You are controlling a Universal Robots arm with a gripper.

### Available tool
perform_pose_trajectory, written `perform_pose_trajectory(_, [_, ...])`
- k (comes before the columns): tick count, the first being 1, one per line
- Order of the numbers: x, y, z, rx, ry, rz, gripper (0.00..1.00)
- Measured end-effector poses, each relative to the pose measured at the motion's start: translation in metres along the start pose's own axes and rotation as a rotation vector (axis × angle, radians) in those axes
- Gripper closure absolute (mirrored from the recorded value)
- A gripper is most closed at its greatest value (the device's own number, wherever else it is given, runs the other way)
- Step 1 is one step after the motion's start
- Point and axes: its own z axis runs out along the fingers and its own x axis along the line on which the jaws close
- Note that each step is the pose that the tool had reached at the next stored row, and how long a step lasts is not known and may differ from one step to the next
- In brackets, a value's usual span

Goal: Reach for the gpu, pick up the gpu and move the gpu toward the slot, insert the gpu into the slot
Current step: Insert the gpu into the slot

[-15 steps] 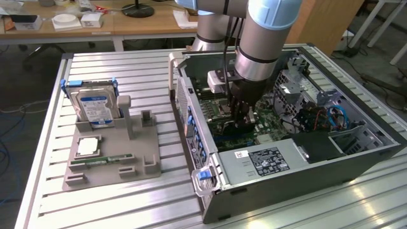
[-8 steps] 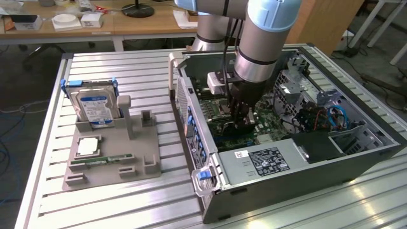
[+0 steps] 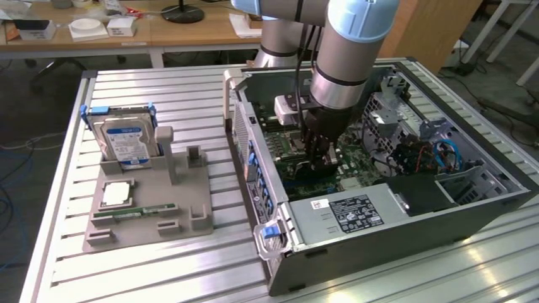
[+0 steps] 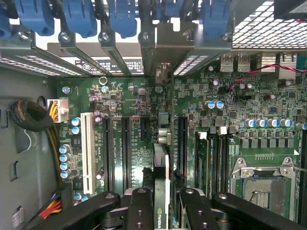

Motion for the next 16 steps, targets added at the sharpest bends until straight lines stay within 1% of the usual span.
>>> perform_pose_trajectory(7, [0.0, 0.0003, 0.0002, 0.0003, 0.0001, 0.0, 0.74])
perform_pose_trajectory(9, [0.0001, 0.0007, 0.0013, 0.0, 0.0007, 0.0, 0.74])
perform_pose_trajectory(11, [0.0001, 0.001, 0.0037, 0.0006, -0.0005, 0.0, 0.74])
perform_pose_trajectory(13, [0.0003, 0.0013, 0.0052, 0.0, 0.0007, 0.0, 0.74])
perform_pose_trajectory(16, [0.0003, 0.0016, 0.0058, 0.0001, 0.0003, 0.0, 0.74])
